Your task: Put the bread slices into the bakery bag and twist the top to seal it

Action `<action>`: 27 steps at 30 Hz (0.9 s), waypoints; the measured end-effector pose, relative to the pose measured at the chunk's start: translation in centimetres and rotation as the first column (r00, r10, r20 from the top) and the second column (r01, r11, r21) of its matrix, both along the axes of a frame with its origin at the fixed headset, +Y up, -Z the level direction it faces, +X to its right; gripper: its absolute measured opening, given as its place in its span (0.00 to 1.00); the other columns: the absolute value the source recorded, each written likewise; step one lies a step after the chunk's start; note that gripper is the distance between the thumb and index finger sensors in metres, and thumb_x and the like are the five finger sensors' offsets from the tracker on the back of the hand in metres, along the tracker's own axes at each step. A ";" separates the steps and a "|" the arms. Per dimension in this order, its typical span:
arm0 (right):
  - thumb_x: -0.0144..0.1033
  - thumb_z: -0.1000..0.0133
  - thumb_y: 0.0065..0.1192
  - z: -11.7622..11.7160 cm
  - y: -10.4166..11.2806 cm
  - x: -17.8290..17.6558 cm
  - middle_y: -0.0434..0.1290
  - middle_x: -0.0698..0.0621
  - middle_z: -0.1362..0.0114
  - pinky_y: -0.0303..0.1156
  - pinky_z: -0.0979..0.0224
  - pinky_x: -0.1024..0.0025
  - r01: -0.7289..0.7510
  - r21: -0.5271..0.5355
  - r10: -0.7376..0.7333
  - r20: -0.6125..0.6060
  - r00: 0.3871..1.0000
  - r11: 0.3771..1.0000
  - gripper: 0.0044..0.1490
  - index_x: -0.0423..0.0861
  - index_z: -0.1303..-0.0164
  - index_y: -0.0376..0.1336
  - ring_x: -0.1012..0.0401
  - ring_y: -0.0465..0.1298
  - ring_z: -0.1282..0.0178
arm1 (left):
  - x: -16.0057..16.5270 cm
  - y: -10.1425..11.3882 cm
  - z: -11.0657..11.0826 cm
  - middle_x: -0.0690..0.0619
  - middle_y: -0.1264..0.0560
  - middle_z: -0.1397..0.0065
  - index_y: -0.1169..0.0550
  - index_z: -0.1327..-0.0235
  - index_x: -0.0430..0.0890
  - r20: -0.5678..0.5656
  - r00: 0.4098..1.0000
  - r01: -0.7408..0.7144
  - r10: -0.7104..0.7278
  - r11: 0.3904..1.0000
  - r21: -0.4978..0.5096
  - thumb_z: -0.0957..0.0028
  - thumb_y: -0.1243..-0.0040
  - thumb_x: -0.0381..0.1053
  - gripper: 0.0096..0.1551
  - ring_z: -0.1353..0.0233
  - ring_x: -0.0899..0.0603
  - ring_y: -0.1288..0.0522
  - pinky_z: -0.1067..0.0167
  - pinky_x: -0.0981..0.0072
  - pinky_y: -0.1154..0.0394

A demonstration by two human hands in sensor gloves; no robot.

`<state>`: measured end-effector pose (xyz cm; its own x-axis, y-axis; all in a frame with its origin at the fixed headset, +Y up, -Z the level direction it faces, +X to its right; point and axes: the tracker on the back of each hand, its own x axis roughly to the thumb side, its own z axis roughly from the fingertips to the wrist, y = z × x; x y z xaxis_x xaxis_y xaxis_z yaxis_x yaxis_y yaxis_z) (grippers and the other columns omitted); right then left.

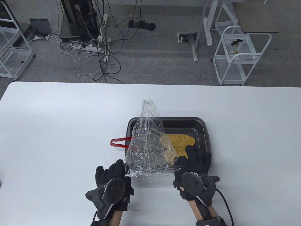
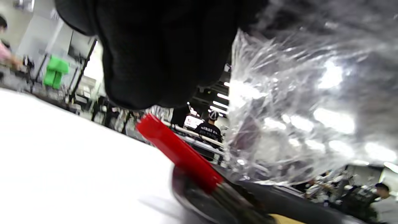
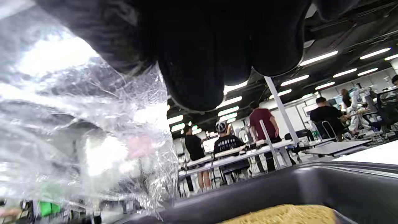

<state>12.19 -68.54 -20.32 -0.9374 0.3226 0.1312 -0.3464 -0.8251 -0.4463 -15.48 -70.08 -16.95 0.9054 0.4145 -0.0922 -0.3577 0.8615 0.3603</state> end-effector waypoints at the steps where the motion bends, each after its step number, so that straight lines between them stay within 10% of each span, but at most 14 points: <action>1: 0.41 0.50 0.71 0.1 -0.2 -0.4 0.76 0.31 0.31 0.54 0.30 0.24 -0.057 -0.080 0.057 0.002 0.998 0.995 0.27 0.31 0.60 0.82 0.29 0.72 0.32 | 0.4 0.0 0.1 0.43 0.11 0.45 0.13 0.46 0.44 -0.002 1.000 0.030 -0.030 1.000 -0.009 0.44 0.41 0.60 0.27 0.48 0.38 0.11 0.26 0.37 0.33; 4: 0.51 0.51 0.74 1.0 -0.8 -1.4 0.69 0.30 0.24 0.53 0.28 0.25 -0.188 -0.028 0.186 -0.050 0.981 0.982 0.42 0.34 0.36 0.71 0.29 0.69 0.27 | 1.2 0.2 0.3 0.44 0.11 0.45 0.13 0.46 0.45 0.014 0.985 0.171 -0.171 0.985 -0.005 0.44 0.41 0.61 0.26 0.48 0.39 0.11 0.26 0.37 0.33; 11: 0.44 0.49 0.69 1.8 -0.1 -0.8 0.79 0.34 0.32 0.57 0.29 0.27 -0.097 0.060 0.100 -0.053 0.994 0.993 0.29 0.34 0.53 0.80 0.32 0.75 0.33 | 2.2 0.5 0.9 0.44 0.12 0.42 0.15 0.43 0.47 0.079 0.980 0.180 -0.183 0.983 0.038 0.45 0.45 0.67 0.32 0.45 0.39 0.12 0.25 0.36 0.34; 27: 0.45 0.47 0.62 6.2 4.6 3.3 0.72 0.34 0.27 0.52 0.27 0.27 0.060 0.496 -0.024 -0.077 0.997 0.866 0.32 0.35 0.44 0.75 0.32 0.69 0.28 | 7.5 8.2 2.2 0.47 0.19 0.31 0.22 0.34 0.50 0.220 0.924 0.193 -0.314 0.877 0.440 0.43 0.51 0.62 0.30 0.33 0.39 0.18 0.19 0.32 0.45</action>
<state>15.52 -63.89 -14.11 -0.9079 0.2370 0.3457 -0.4189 -0.4837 -0.7685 -8.02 -61.90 -14.80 0.9469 0.1130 0.3010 -0.2832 0.7364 0.6144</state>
